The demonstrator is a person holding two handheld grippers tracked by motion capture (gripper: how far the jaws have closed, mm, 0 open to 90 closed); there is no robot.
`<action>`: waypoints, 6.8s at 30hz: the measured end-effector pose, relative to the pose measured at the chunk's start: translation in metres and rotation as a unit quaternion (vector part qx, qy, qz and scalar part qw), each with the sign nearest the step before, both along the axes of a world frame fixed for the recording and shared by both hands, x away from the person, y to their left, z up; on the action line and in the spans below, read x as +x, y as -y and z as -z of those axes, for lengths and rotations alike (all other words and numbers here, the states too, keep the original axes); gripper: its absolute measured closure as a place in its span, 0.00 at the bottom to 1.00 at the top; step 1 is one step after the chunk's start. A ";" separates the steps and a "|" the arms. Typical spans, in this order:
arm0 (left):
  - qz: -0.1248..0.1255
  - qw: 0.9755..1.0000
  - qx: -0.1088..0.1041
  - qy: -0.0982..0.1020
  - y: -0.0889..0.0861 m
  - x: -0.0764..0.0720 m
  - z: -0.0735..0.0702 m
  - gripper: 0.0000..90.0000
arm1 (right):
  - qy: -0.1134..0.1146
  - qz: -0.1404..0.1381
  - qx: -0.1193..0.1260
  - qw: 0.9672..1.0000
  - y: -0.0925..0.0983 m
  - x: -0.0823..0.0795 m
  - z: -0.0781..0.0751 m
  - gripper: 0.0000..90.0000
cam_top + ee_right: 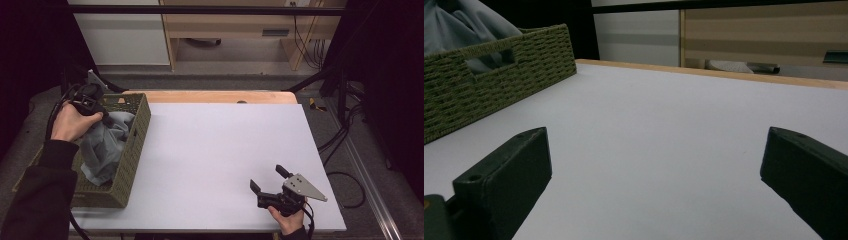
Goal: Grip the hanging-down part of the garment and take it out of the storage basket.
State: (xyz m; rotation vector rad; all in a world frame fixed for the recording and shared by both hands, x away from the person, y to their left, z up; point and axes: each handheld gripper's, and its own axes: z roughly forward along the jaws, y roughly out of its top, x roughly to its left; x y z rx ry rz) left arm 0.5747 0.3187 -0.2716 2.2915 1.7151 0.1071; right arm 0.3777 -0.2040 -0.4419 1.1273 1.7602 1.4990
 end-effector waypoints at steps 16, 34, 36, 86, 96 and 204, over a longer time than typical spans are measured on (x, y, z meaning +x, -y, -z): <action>-0.004 1.000 0.006 0.024 -0.005 -0.011 -0.027 0.91 | -0.009 -0.009 -0.003 1.000 -0.003 0.002 0.001 0.00; -0.011 0.997 0.017 0.069 -0.006 -0.025 -0.090 0.91 | -0.010 -0.019 -0.005 1.000 -0.004 0.004 0.000 0.00; -0.009 0.997 0.016 0.074 -0.006 -0.029 -0.100 0.91 | -0.012 -0.020 -0.003 1.000 -0.005 0.004 0.000 0.00; -0.002 0.997 0.011 0.081 -0.003 -0.027 -0.121 0.91 | 0.012 -0.219 0.035 0.975 -0.211 0.073 -0.070 0.03; -0.003 0.997 0.014 0.080 -0.005 -0.029 -0.121 0.91 | 0.009 -0.230 0.023 0.973 -0.255 0.083 -0.074 0.04; 0.063 0.992 -0.036 0.107 0.031 -0.043 -0.121 0.91 | 0.103 -0.190 -0.026 0.976 -0.221 0.091 -0.153 0.96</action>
